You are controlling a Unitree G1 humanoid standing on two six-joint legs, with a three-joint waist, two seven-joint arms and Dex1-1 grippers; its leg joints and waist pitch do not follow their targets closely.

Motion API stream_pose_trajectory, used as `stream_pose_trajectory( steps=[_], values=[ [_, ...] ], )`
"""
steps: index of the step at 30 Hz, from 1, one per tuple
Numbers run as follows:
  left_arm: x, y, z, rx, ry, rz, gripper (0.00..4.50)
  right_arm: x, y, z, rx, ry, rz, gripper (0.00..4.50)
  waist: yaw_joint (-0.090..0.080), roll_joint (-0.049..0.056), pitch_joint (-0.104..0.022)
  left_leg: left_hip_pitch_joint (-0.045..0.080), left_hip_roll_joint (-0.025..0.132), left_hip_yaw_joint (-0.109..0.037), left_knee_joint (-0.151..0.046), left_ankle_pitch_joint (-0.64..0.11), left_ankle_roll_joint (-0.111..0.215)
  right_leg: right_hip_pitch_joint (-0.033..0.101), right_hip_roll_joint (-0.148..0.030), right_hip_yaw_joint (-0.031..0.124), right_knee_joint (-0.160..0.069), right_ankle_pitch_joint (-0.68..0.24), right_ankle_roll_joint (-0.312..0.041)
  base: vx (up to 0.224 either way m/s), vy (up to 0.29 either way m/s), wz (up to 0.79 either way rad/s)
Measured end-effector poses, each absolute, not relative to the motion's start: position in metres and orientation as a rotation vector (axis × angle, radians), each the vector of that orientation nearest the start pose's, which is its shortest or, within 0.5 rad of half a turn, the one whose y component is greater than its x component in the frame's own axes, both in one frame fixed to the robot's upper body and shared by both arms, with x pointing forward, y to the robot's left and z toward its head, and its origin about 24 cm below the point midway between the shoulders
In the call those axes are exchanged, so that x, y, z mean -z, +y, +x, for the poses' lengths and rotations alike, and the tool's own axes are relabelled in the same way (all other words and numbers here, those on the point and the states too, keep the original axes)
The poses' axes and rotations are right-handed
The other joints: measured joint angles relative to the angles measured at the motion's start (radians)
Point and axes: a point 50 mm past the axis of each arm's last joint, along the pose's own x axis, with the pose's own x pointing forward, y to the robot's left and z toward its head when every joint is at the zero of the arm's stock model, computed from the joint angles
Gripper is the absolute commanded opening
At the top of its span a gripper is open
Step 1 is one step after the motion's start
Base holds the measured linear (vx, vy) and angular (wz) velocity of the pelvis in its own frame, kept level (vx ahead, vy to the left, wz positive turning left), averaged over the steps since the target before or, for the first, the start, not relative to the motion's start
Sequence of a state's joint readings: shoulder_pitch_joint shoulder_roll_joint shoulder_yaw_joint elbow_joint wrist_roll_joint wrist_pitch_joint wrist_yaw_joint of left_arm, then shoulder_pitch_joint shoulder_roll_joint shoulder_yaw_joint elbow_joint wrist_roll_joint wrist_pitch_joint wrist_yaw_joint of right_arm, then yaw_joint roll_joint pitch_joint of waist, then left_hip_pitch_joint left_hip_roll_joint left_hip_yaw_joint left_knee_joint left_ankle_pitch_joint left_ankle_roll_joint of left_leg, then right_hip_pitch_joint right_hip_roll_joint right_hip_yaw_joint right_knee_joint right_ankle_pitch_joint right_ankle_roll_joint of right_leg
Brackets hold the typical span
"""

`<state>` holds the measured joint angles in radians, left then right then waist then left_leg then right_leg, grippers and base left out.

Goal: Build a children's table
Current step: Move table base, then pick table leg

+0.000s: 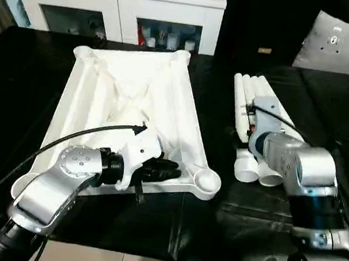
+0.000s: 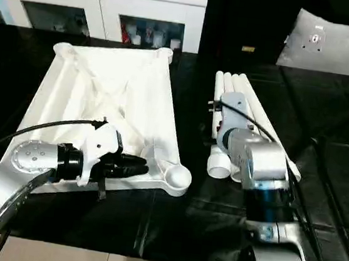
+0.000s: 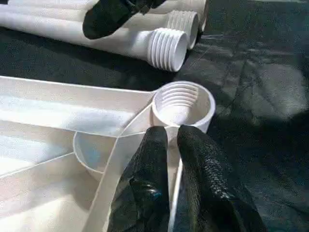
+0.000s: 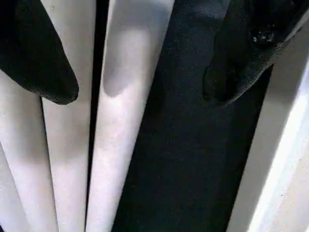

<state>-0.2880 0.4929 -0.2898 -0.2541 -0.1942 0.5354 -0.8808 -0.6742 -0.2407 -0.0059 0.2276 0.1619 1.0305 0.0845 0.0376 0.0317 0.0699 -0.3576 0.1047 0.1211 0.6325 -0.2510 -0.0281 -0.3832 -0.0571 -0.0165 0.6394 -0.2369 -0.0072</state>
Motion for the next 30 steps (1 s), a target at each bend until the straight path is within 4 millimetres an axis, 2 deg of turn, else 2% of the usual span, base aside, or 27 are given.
stream_pose_trajectory(
  steps=[5,16,17,21,23,27,28,30],
  values=[
    [-0.1,0.116,0.256,1.17,0.276,0.326,0.67,-0.091,-0.152,0.348,-0.184,0.652,-0.018,4.5,0.001,0.0,0.0,0.0,0.0,0.0,0.0,0.001,0.002,0.0,0.0,0.0,0.002,0.0,0.0,0.0,0.0,0.0],
    [-0.1,0.116,0.255,1.158,0.291,0.326,0.67,-0.075,-0.153,0.349,-0.18,0.73,-0.002,4.5,0.003,-0.002,-0.001,0.0,0.0,0.0,0.0,0.002,0.003,0.0,0.0,0.0,0.006,0.0,-0.001,0.0,0.0,0.0],
    [-0.1,0.116,0.255,1.158,0.292,0.327,0.67,-0.075,-0.153,0.35,-0.186,0.735,0.004,4.2,0.002,-0.002,-0.001,0.0,0.0,0.0,0.0,0.002,0.003,0.0,0.0,0.0,0.006,0.001,-0.001,0.0,0.0,0.0],
    [-0.1,0.117,0.255,1.156,0.295,0.331,0.67,-0.074,-0.156,0.351,-0.189,0.752,0.054,4.07,0.003,-0.002,-0.001,0.0,0.0,0.0,0.0,0.002,0.004,0.0,0.0,0.0,0.006,0.002,-0.003,0.0,0.0,0.0],
    [-0.099,0.117,0.255,1.156,0.296,0.331,0.67,-0.074,-0.156,0.351,-0.195,0.763,0.061,3.69,0.003,-0.002,-0.001,0.0,0.0,0.0,0.0,0.003,0.005,0.0,0.0,0.0,0.006,0.002,-0.003,0.0,0.0,0.0],
    [-0.1,0.117,0.255,1.158,0.296,0.33,0.67,-0.075,-0.154,0.353,-0.219,0.783,0.084,3.48,0.003,-0.002,-0.001,0.0,0.0,0.0,0.0,0.003,0.004,0.0,0.0,0.0,0.006,0.002,-0.004,0.0,0.0,0.0],
    [-0.1,0.117,0.255,1.159,0.296,0.331,0.67,-0.076,-0.154,0.353,-0.23,0.789,0.092,3.25,0.003,-0.002,-0.001,0.0,0.0,0.0,0.0,0.003,0.004,0.0,0.0,0.0,0.006,0.002,-0.004,0.0,0.0,0.0],
    [-0.1,0.117,0.255,1.161,0.294,0.333,0.67,-0.075,-0.154,0.353,-0.235,0.81,0.098,3.2,0.003,-0.002,-0.001,0.0,0.0,0.0,0.0,0.004,0.005,0.0,0.0,0.0,0.006,0.002,-0.004,0.0,0.0,0.0]
  ],
)
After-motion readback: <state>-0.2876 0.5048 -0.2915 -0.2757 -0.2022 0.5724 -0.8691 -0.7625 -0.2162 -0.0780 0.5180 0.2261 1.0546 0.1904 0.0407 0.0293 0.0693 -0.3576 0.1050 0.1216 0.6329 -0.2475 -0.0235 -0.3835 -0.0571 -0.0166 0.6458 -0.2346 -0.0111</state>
